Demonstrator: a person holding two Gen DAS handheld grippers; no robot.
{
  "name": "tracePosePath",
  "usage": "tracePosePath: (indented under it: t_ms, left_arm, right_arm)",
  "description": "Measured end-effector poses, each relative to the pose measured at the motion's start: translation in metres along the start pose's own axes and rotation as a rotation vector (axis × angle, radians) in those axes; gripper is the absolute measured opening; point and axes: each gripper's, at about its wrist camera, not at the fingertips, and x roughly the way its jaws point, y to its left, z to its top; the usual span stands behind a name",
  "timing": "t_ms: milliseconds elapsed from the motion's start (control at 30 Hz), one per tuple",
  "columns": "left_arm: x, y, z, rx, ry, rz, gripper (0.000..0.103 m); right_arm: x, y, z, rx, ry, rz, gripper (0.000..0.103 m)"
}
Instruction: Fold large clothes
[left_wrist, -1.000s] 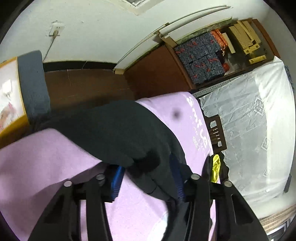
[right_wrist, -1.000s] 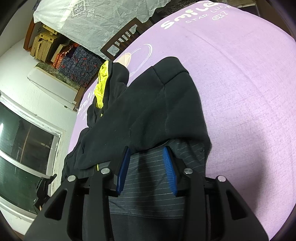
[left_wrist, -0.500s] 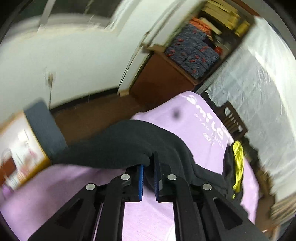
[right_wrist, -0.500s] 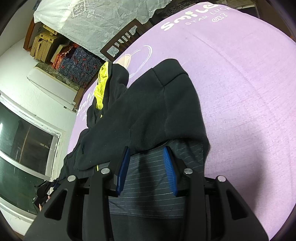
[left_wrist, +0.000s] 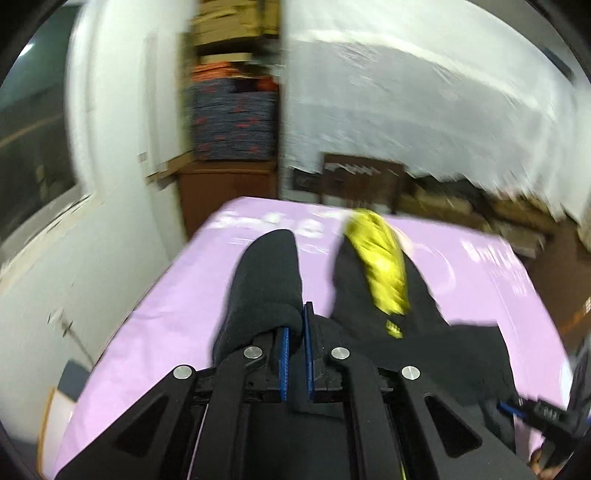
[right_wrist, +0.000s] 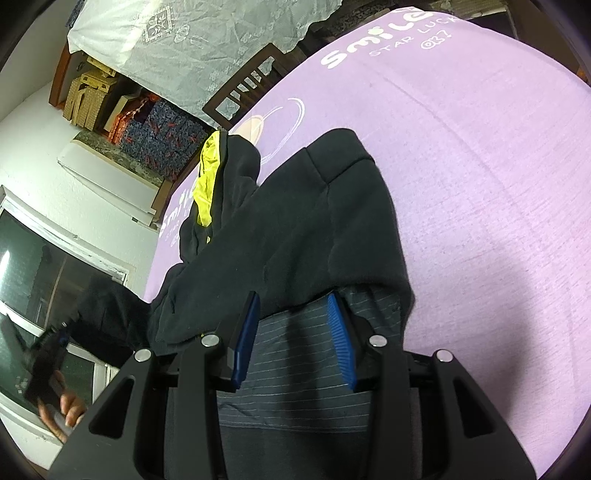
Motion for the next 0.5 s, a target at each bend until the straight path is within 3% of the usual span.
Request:
tracePosePath:
  t_ms: [233,367,500]
  left_arm:
    - [0.055,-0.084,-0.048,0.168,0.144,-0.055,0.007]
    - [0.091,-0.1,-0.077,0.241,0.236,-0.05,0.009]
    - [0.096,-0.103,-0.086,0.274,0.226,-0.032,0.012]
  right_arm:
    - [-0.003,-0.005,0.003,0.021,-0.004,0.016,0.039]
    - [-0.003,-0.006,0.004,0.029,0.001,0.023,0.039]
    - [-0.003,-0.004,0.005,0.019,0.004,0.019,0.039]
